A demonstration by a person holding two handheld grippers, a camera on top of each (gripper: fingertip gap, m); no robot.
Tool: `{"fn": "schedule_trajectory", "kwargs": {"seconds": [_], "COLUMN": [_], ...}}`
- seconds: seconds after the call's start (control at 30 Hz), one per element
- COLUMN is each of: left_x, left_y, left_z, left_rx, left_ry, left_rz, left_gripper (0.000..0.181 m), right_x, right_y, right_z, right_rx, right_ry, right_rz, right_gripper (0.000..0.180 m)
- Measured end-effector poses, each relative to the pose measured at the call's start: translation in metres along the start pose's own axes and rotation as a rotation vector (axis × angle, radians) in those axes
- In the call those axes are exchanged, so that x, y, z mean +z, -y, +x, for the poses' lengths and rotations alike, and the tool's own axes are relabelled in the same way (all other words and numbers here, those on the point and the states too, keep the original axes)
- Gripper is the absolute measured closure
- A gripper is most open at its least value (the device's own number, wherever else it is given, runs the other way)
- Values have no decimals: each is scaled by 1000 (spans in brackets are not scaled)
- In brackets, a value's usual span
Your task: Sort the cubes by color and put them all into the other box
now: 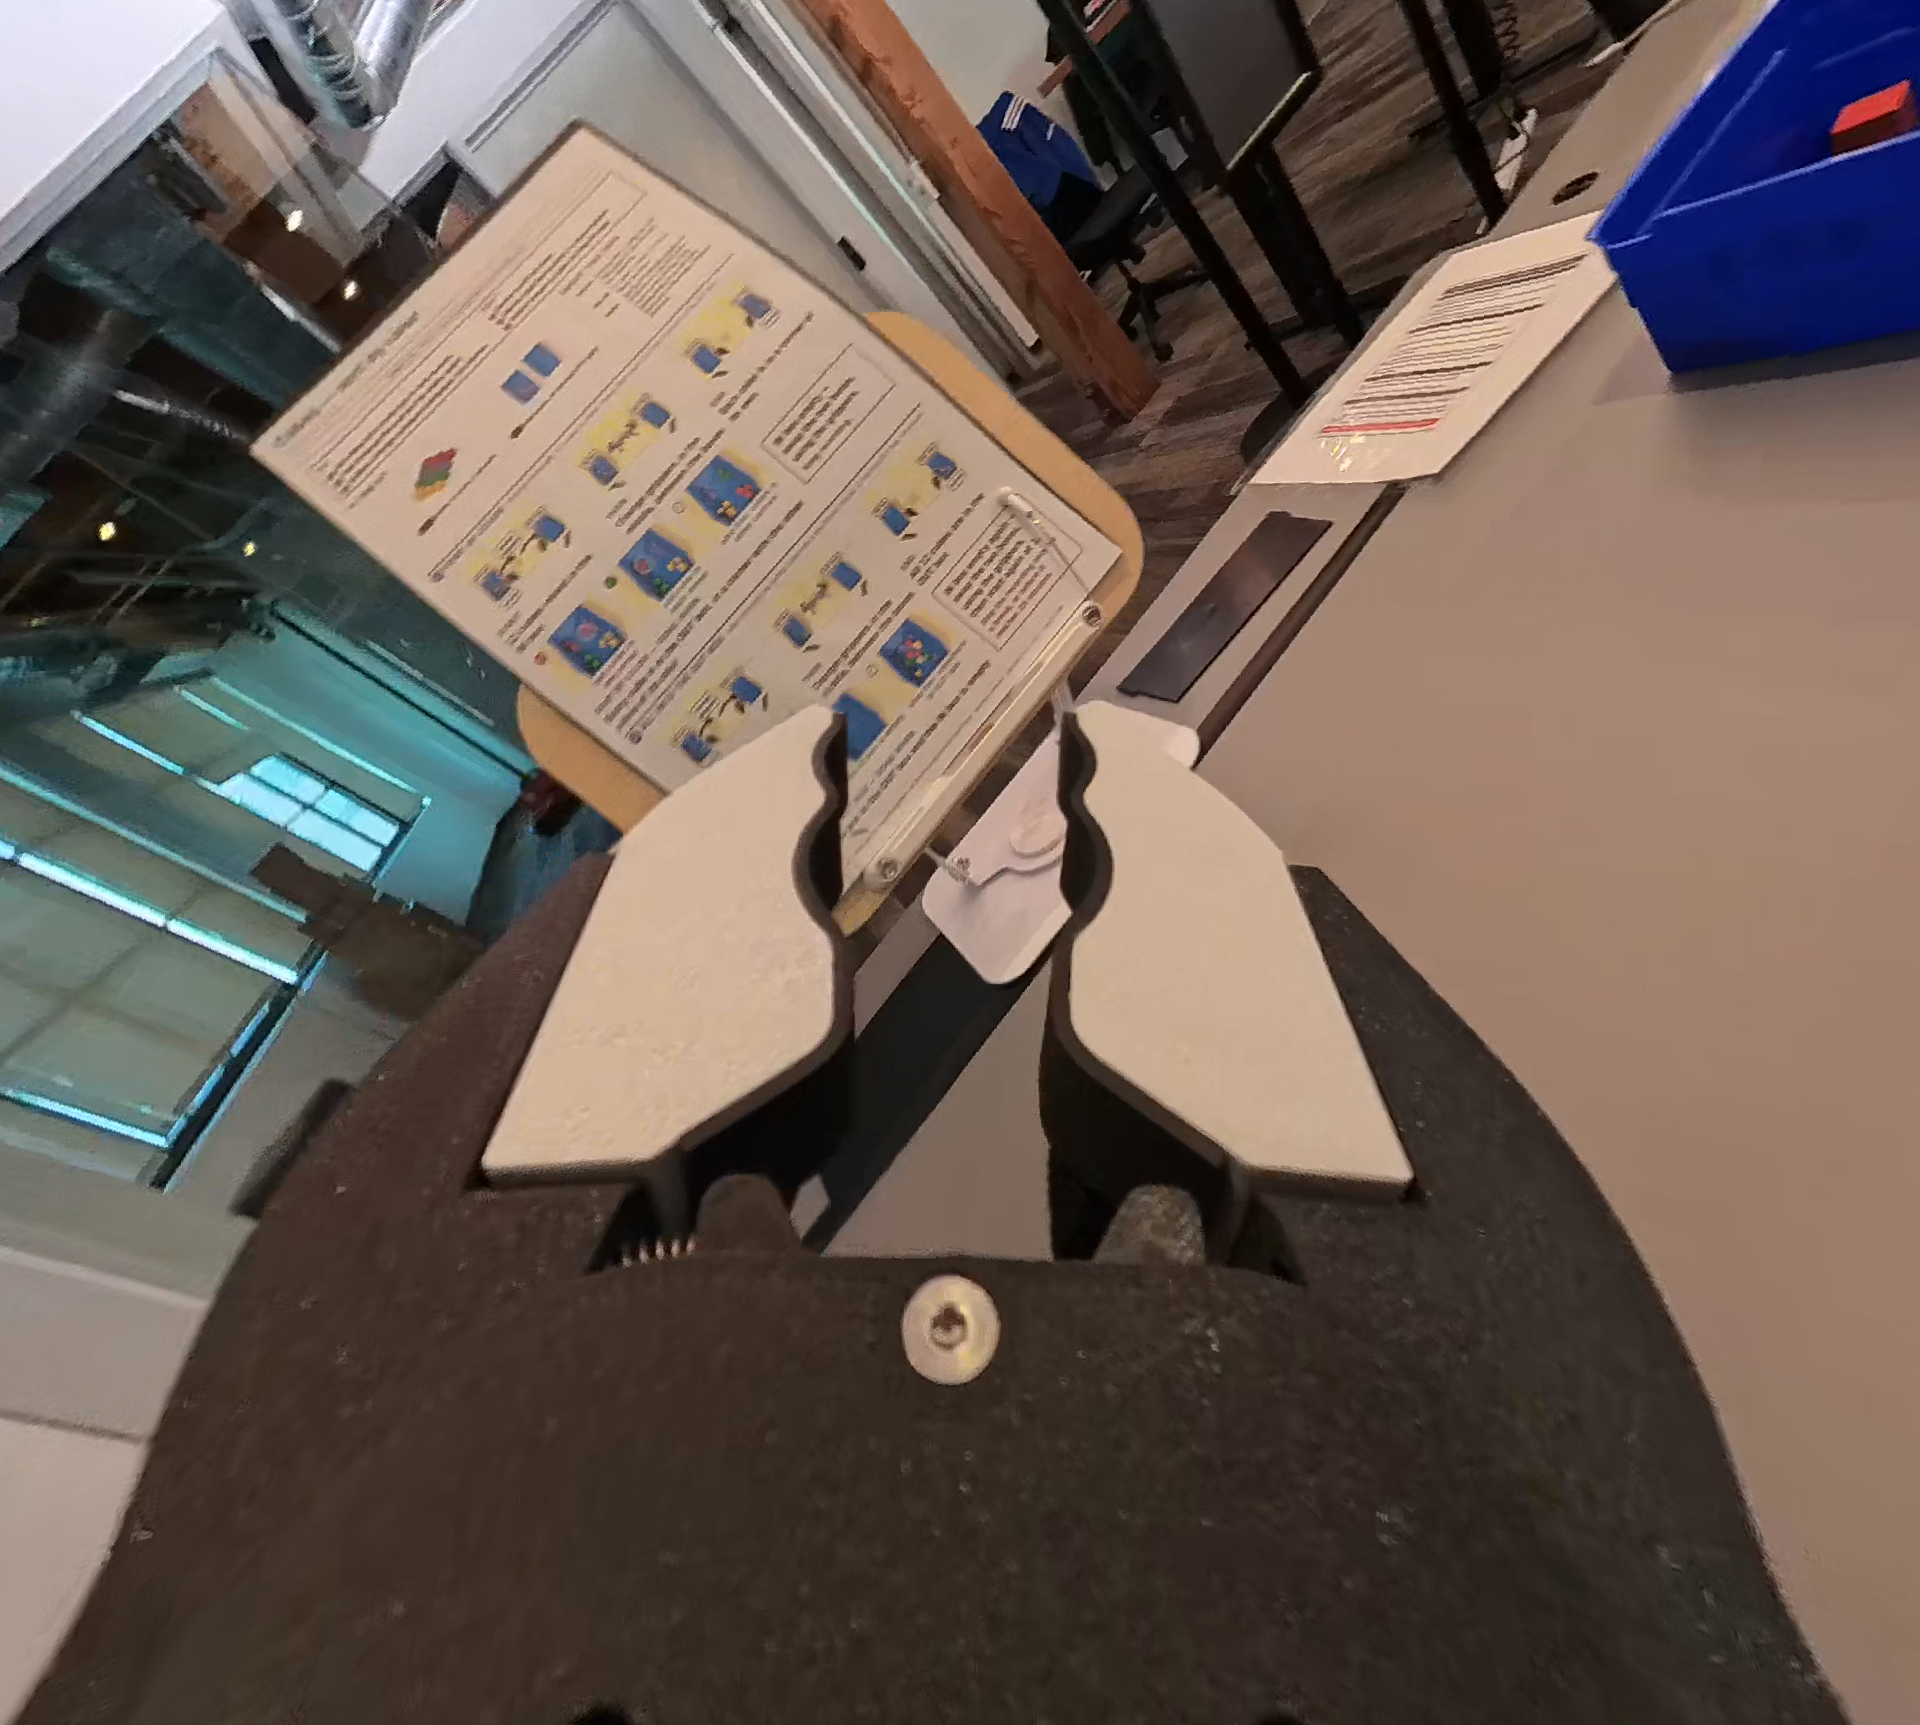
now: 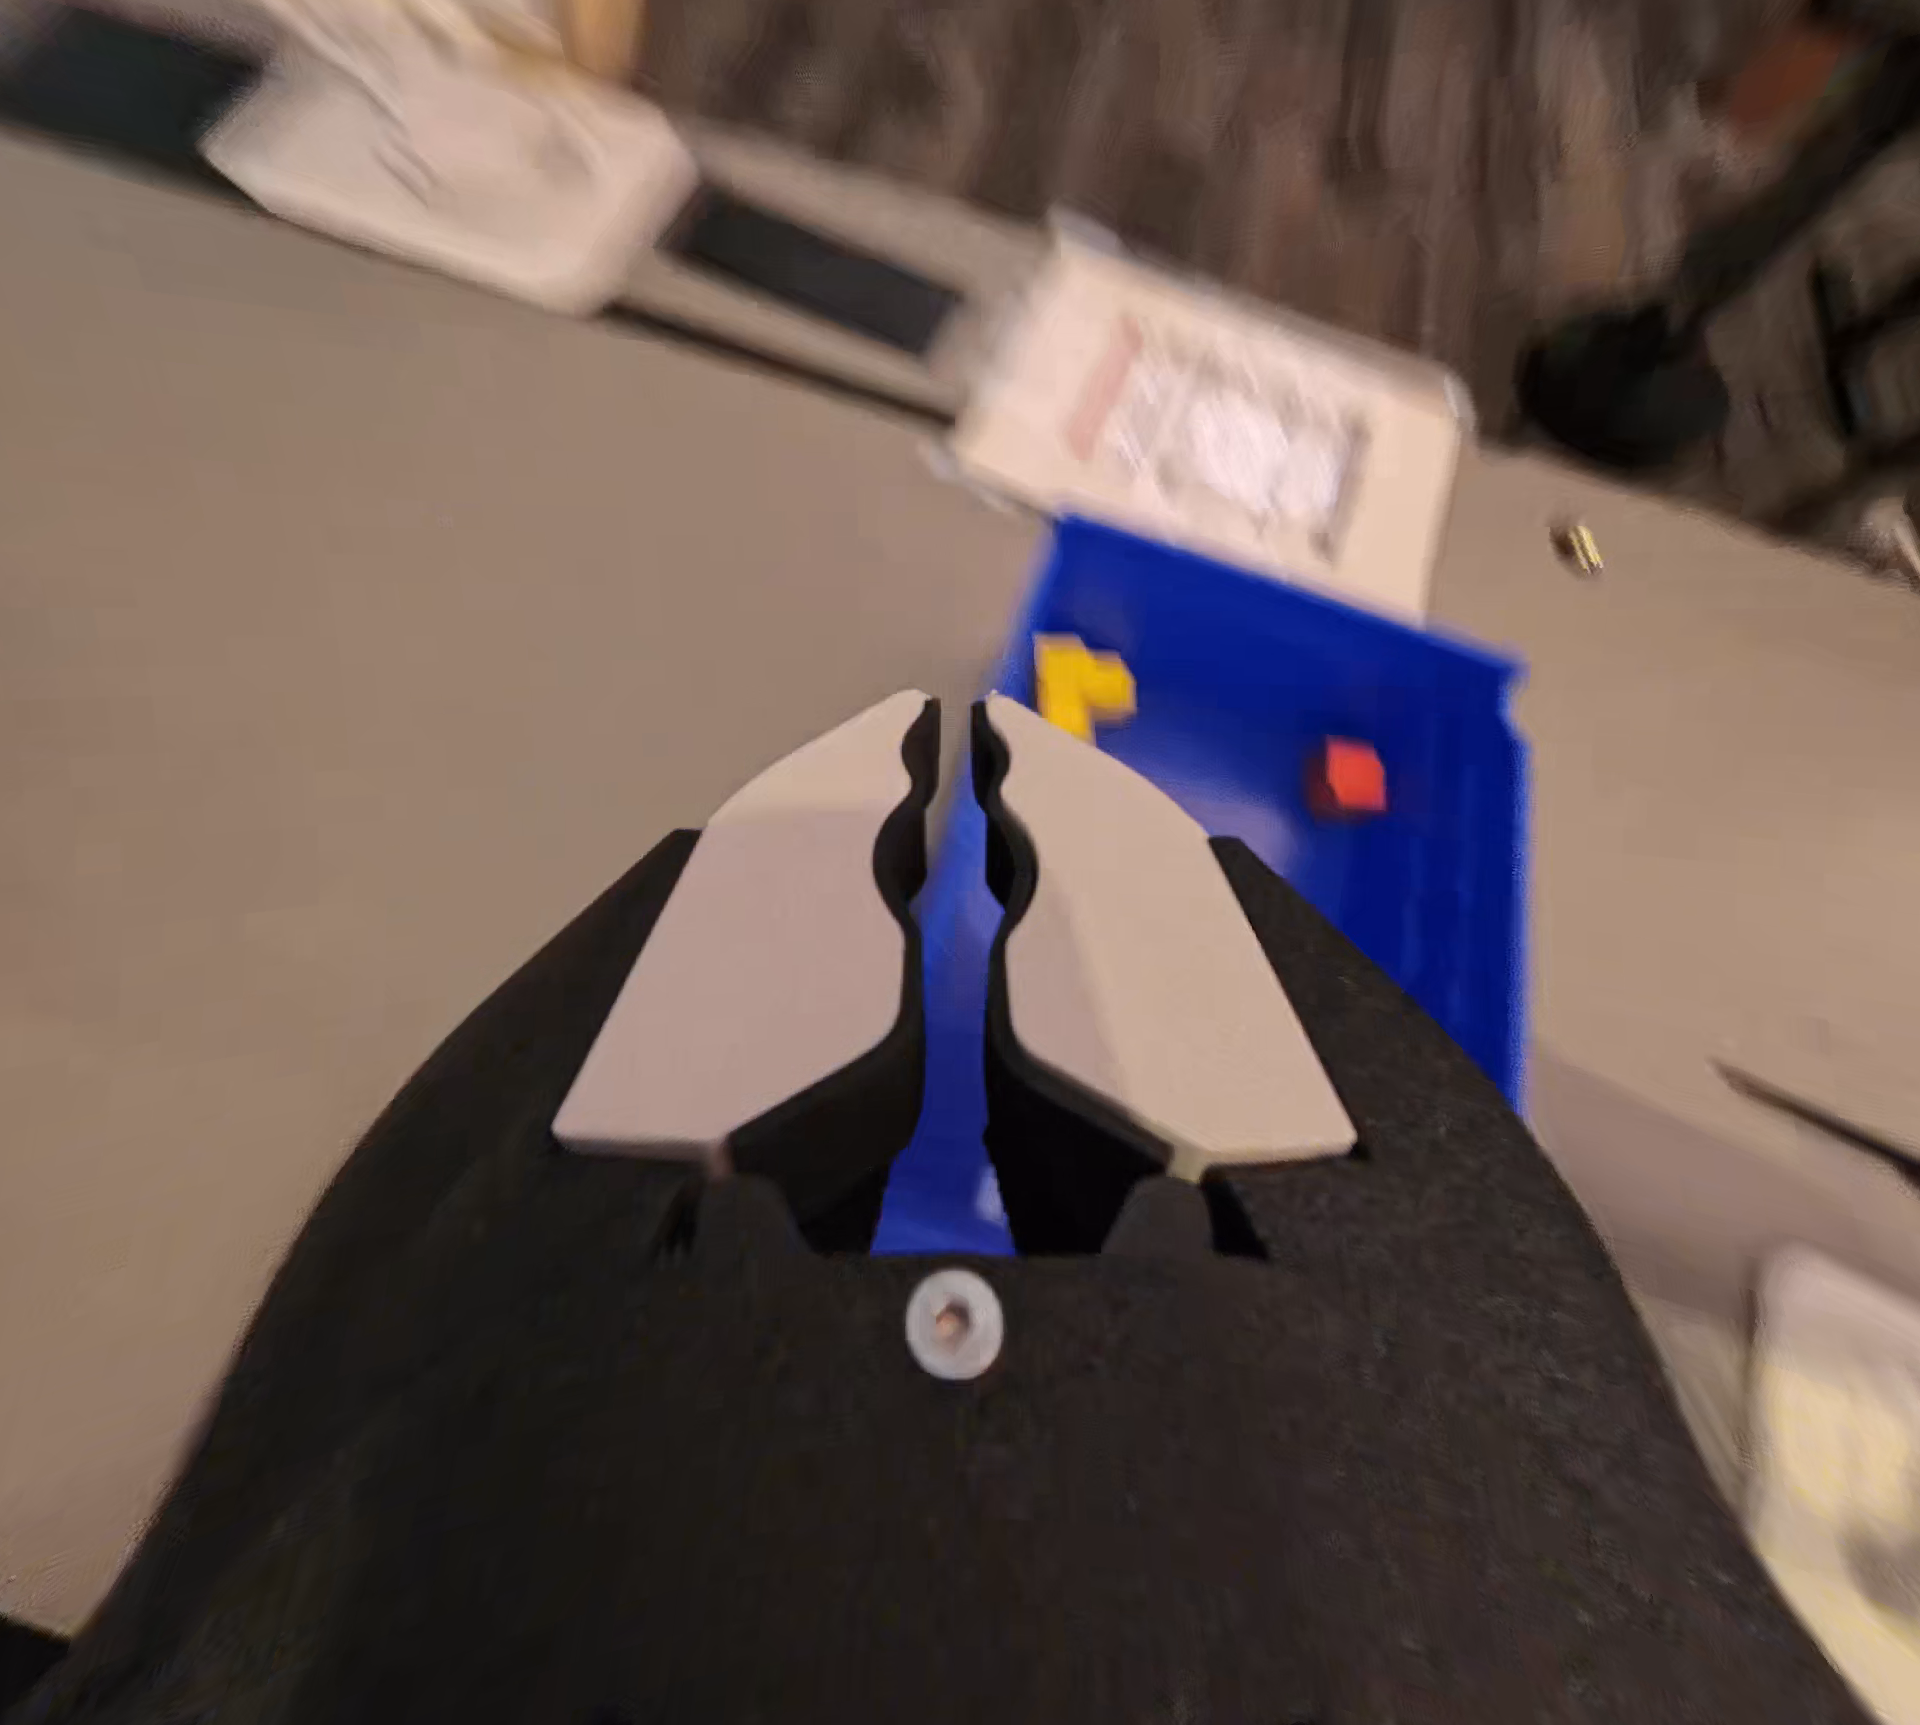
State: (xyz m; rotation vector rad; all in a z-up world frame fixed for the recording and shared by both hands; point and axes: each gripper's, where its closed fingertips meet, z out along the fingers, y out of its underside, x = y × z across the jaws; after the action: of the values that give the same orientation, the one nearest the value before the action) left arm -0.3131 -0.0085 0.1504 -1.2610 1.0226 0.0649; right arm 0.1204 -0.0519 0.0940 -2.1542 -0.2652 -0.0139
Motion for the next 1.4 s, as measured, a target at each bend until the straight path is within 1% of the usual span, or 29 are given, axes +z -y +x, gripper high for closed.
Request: {"fn": "schedule_trajectory", "kwargs": {"seconds": [0.07, 0.13, 0.2, 0.27, 0.33, 0.4, 0.43, 0.5, 0.53, 0.57, 0.63, 0.67, 0.7, 0.8, 0.87, 0.93, 1.07, 1.2, 1.4], "left_x": [-11, -26, -43, -67, -97, -130, -146, -174, -184, -190, -196, -200, -204, -217, -215, -208, -192, -197, -191], "left_y": [-3, -3, -12, -37, -76, -128, -159, -222, -248, -271, -312, -331, -349, -390, -404, -413, -425, -446, -453], "left_z": [-16, -33, -55, -79, -100, -117, -121, -111, -104, -103, -108, -111, -112, -100, -96, -96, -93, -92, -82], "left_rx": [-93, -203, -273, -254, -180, -152, -194, -359, -418, -434, -356, -281, -204, -9, 68, 108, 90, 77, 25], "left_ry": [7, 14, 64, 164, 242, 300, 308, 250, 206, 181, 152, 130, 94, -115, -194, -229, -300, -375, -472], "left_rz": [-8, 6, -24, -126, -292, -501, -623, -854, -934, -980, -1012, -1032, -1064, -1185, -1210, -1223, -1207, -1287, -1278], "left_gripper": [143, 143, 143, 143, 145, 151, 153, 153, 153, 157, 166, 166, 160, 142, 144, 144, 143, 143, 144], "right_x": [-20, -32, -31, -19, -1, 13, 19, 28, 31, 32, 31, 30, 29, 27, 27, 28, 31, 38, 49], "right_y": [43, 69, 79, 77, 71, 64, 59, 51, 48, 46, 45, 45, 45, 44, 44, 43, 42, 35, 32], "right_z": [-45, -83, -110, -127, -128, -124, -122, -114, -111, -110, -112, -114, -116, -119, -119, -116, -115, -113, -112], "right_rx": [-2, -21, -38, -60, -61, -55, -57, -47, -47, -48, -47, -41, -33, -28, -25, -14, -6, -8, -25], "right_ry": [124, 240, 320, 380, 391, 385, 384, 349, 335, 331, 357, 375, 388, 421, 429, 421, 427, 416, 407], "right_rz": [201, 324, 390, 400, 328, 285, 261, 218, 201, 195, 200, 205, 210, 215, 213, 206, 203, 162, 121], "right_gripper": [171, 168, 166, 166, 165, 163, 162, 161, 160, 160, 159, 158, 157, 157, 157, 157, 156, 154, 152]}}
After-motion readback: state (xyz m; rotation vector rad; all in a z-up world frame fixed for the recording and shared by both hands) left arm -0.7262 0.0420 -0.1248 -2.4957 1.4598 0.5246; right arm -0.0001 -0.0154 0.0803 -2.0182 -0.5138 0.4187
